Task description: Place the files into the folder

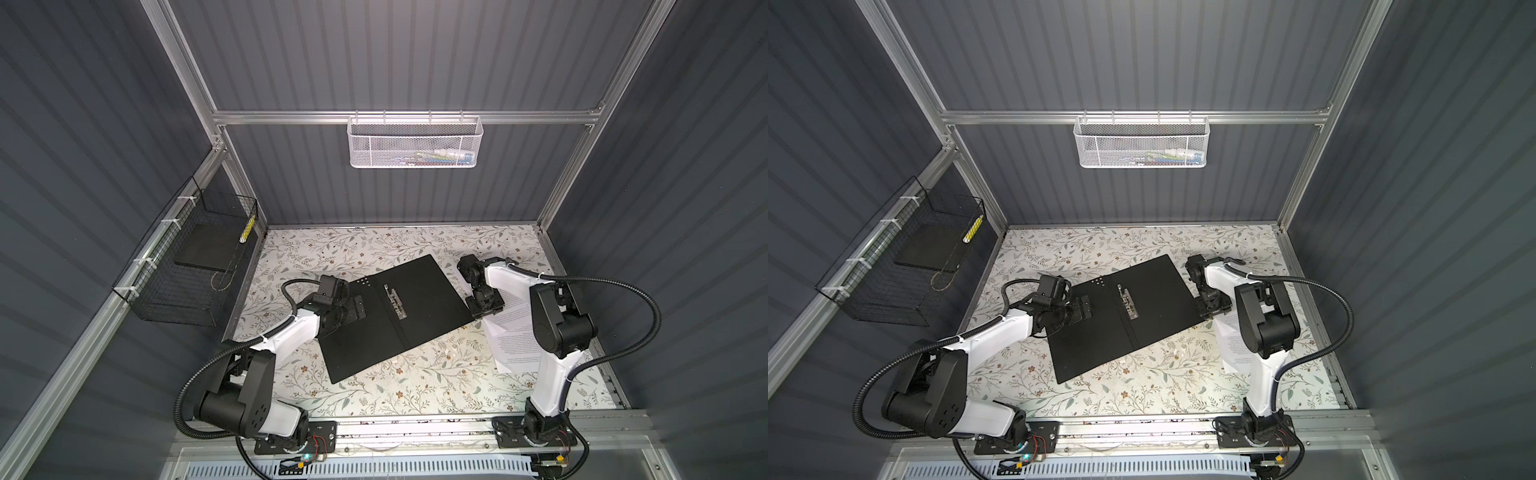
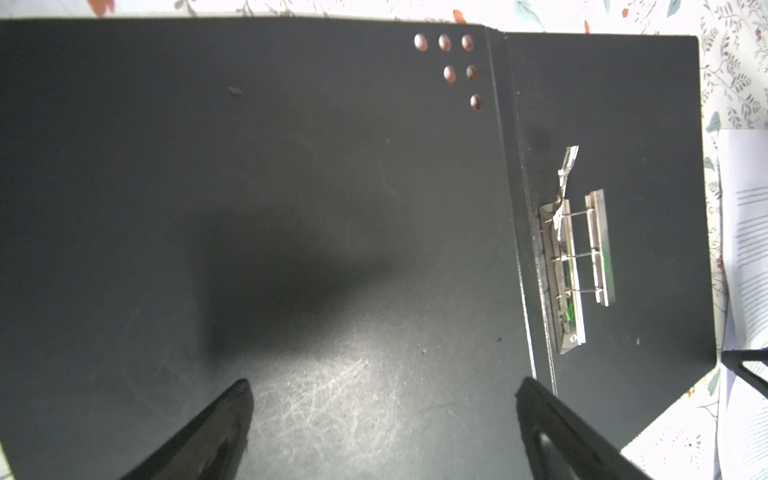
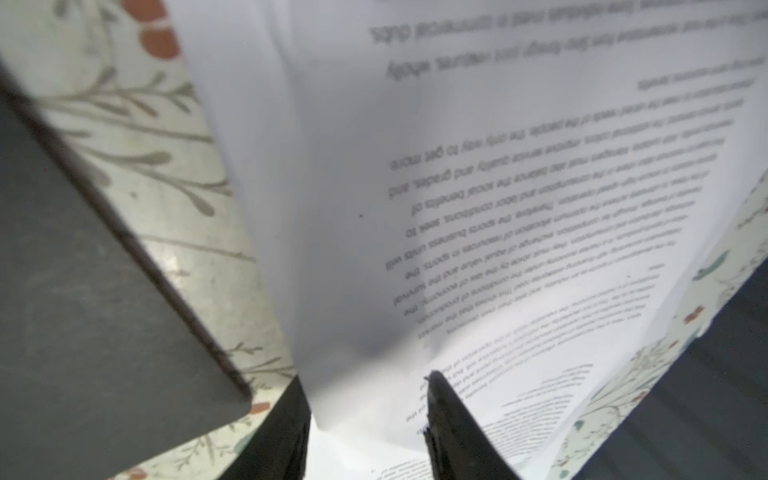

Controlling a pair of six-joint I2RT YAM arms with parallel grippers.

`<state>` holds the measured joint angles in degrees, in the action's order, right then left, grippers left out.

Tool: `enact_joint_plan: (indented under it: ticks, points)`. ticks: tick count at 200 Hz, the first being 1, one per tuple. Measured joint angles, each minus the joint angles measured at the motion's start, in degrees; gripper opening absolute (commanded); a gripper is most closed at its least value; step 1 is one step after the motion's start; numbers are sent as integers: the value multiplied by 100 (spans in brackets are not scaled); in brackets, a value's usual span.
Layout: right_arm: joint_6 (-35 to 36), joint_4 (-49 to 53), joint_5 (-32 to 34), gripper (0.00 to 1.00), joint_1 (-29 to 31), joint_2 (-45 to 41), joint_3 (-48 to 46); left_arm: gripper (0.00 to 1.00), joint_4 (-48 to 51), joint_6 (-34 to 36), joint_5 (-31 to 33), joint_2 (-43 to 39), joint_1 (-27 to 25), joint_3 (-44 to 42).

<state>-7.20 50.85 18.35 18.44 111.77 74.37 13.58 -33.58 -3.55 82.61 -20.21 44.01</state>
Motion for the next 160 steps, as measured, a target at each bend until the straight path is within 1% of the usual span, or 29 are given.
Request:
enact_joint_plan:
  ticks: [29,57,66,78,117,127,160]
  points:
    - [-31,-20,-37,28,-9,4,0,100,59,-2,42,-33,0,-7]
    - [-31,-28,-63,20,-9,4,0,100,61,0,63,-63,0,-7]
    - [-17,-26,-74,19,-9,4,0,100,66,0,66,-74,0,-7]
    - [-24,-24,-76,13,-9,4,0,100,76,0,66,-92,0,-7]
    - [-26,-11,-74,2,-9,4,0,100,83,-2,85,-157,0,-26]
    - [-20,-4,-70,0,-9,2,0,100,90,-2,87,-164,0,-35]
    - [-17,15,-15,0,-9,-20,0,100,105,-2,103,-186,0,-66]
